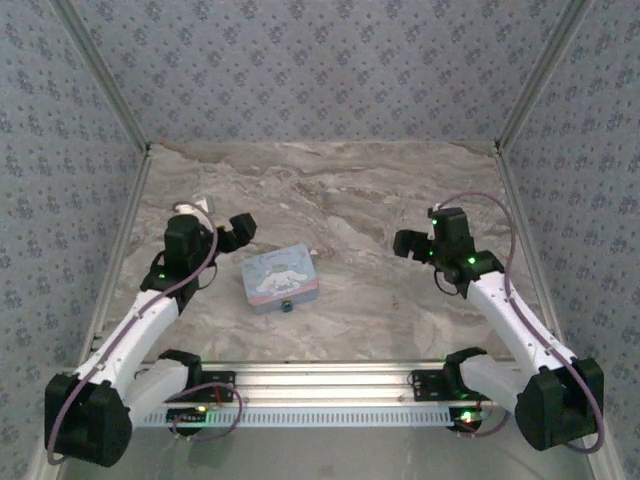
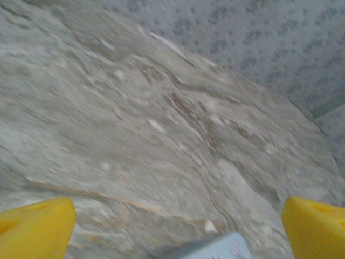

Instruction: Unlock a padlock with a key

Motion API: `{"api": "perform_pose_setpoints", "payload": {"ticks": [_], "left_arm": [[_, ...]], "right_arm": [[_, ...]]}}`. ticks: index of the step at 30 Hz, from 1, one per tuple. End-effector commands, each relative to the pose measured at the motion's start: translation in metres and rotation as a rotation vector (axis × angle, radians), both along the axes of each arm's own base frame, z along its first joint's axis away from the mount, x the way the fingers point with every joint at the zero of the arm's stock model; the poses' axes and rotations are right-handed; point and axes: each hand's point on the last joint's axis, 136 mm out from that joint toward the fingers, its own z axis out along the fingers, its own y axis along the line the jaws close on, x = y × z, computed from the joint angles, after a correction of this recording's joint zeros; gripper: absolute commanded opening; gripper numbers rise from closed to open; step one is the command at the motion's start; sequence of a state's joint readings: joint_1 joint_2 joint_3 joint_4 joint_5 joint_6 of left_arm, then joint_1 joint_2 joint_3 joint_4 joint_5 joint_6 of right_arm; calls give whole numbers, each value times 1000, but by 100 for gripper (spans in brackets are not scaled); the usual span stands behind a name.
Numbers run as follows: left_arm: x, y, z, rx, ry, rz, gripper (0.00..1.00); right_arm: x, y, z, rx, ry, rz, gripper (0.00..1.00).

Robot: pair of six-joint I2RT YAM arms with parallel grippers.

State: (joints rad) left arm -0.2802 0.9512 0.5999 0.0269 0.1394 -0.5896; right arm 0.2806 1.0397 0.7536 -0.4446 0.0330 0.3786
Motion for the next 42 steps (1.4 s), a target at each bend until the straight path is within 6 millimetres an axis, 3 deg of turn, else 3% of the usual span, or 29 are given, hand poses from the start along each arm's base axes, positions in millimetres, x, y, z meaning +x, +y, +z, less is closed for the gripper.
{"api": "perform_pose_setpoints", "payload": {"ticks": [1,10,16,23,42], "left_arm": [[-14,-22,-7,-23,46,-60,98],[-11,-48,-11,-4,57,-119,98],[-11,-51,-13,3,62,-123,98],[-11,-51,-14,7,64,-119,98],[-12,-49,-16,13,75,-115,98]], "right_arm": [[-36,6,-34,3,187,-8,92],[-73,28,-95,-2,411,43,73],[-88,38,-116,-13,496,60,59],[-99,39,-130,-39,544,58,51],[-99,44,-137,-124,570,80,30]]}}
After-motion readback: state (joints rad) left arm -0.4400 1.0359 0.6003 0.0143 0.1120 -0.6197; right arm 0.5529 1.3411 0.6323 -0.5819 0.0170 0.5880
